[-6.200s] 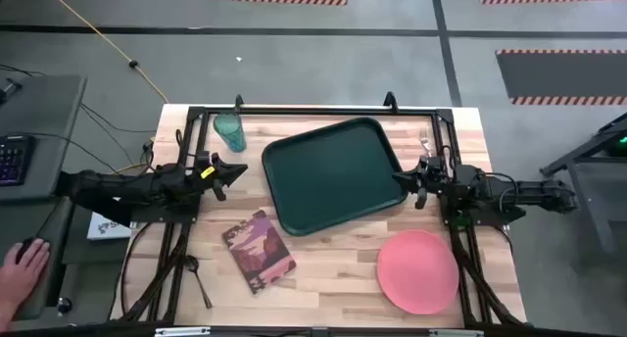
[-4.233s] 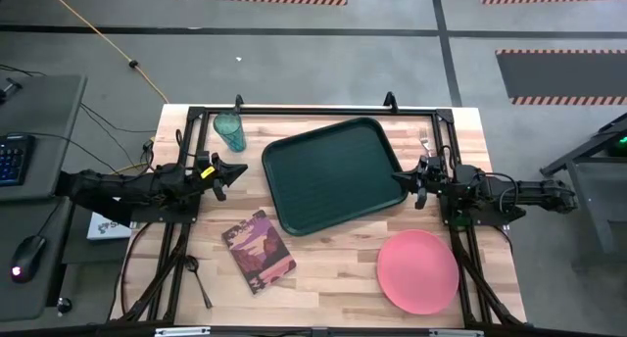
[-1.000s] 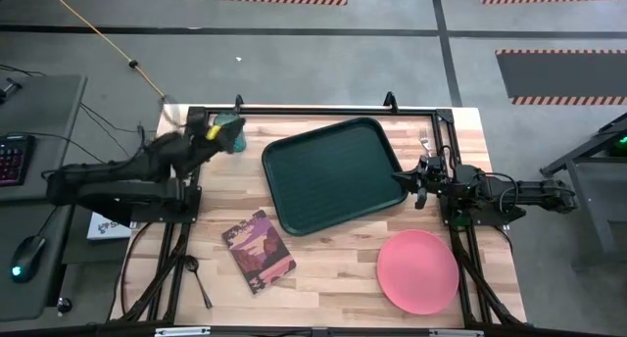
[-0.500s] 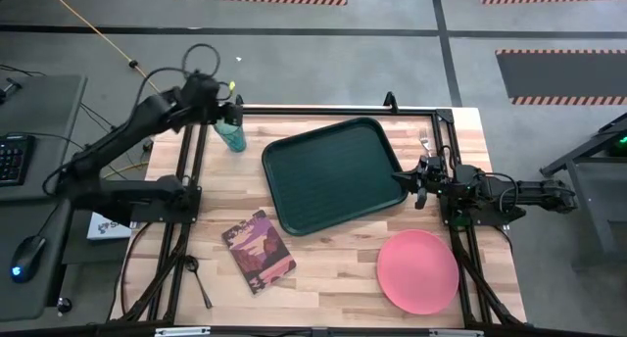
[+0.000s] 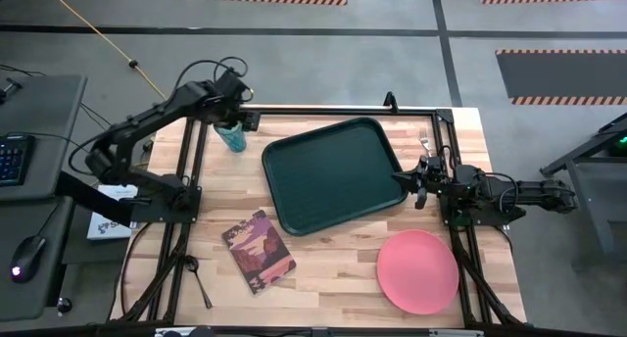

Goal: Pick and place plate/cup/fork/spoon on tray
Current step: Put the blue cup on the black tray

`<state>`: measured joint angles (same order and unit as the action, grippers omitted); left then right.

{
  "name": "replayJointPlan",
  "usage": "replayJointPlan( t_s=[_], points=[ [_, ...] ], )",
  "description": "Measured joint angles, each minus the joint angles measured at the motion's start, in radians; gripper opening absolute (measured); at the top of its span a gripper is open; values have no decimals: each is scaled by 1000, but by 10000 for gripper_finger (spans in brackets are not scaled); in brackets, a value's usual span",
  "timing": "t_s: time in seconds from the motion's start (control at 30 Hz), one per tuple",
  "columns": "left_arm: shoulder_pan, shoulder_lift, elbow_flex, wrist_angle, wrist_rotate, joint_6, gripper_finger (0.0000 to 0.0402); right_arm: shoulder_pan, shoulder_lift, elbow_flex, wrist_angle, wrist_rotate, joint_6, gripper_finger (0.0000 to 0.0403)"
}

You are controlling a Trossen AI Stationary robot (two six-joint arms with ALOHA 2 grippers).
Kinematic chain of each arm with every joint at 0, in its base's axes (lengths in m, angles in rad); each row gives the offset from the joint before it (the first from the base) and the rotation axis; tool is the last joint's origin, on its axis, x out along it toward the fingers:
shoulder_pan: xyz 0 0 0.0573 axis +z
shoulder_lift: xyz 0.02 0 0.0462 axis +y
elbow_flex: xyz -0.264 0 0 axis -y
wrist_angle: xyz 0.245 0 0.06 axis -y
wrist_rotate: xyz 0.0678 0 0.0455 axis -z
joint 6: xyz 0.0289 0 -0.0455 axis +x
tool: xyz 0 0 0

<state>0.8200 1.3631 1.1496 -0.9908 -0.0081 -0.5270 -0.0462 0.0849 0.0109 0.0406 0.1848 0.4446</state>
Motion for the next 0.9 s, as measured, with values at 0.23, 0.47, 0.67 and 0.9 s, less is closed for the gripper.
replayJointPlan(
  t_s=[0.23,0.47,0.67,0.9],
  points=[
    [-2,55,0,-37,-55,-12,258,0,0,0,0,0,0,0],
    [-2,117,-6,-60,-74,-12,240,0,0,0,0,0,0,0],
    [-2,147,-6,-58,-74,-2,167,0,0,0,0,0,0,0],
    [-3,125,30,-64,-57,64,12,0,0,0,0,0,0,0]
  ],
)
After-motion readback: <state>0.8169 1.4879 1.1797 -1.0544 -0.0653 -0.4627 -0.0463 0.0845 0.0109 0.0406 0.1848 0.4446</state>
